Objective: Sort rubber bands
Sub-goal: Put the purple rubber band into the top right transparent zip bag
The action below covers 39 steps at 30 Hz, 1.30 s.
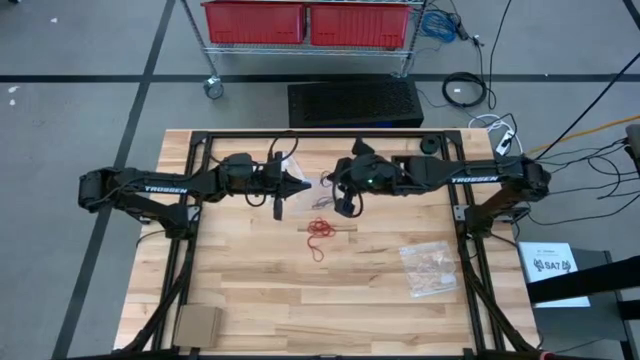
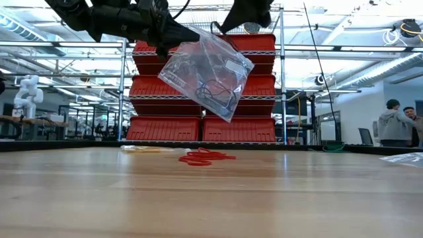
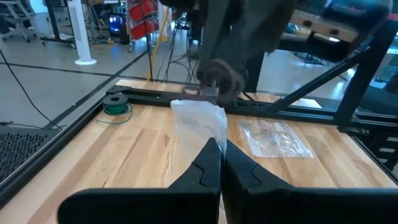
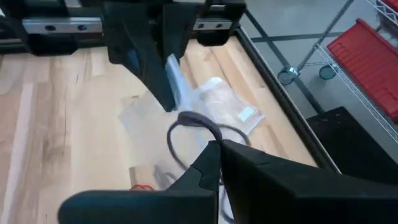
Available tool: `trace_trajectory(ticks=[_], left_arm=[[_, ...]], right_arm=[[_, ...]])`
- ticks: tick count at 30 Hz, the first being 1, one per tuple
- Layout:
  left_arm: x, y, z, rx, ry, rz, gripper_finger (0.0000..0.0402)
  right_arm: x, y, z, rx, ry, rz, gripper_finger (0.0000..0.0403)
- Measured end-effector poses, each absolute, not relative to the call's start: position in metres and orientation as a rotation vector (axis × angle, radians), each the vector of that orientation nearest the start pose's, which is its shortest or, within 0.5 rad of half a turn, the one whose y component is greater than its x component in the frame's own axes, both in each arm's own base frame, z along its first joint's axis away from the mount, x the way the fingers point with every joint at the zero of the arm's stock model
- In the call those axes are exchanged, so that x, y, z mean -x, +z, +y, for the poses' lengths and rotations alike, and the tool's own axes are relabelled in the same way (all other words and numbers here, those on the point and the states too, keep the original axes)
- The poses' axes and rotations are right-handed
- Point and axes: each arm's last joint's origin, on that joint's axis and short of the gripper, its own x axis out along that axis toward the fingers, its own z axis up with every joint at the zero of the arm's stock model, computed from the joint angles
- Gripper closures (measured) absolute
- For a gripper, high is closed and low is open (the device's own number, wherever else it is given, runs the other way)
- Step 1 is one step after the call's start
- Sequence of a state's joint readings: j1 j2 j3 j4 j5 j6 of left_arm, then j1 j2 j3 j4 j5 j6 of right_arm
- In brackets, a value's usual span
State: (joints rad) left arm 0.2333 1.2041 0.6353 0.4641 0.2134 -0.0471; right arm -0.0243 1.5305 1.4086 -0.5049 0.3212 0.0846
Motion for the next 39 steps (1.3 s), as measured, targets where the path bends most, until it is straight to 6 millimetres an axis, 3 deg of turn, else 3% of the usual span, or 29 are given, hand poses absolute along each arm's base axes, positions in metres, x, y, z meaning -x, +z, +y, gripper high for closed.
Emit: trace_trajectory(ticks=[4,15,39], left_arm=[[-0.254,0.259,0.054,0.070,0.022,0.102,0.0401],[-0.254,0.258,0.054,0.071,0.022,0.103,0.0401],[-0.254,0.258,0.054,0.070,0.021,0.103,0.0401]], right_arm=[[-0.337,0.340,-0.021,0.036,-0.388,0.614,0.0403],[-0.327,0.372,-0.022,0.088,-0.450,0.584,0.0403],[-0.324,0.383,-0.024,0.099,-0.532,0.574,0.0403]])
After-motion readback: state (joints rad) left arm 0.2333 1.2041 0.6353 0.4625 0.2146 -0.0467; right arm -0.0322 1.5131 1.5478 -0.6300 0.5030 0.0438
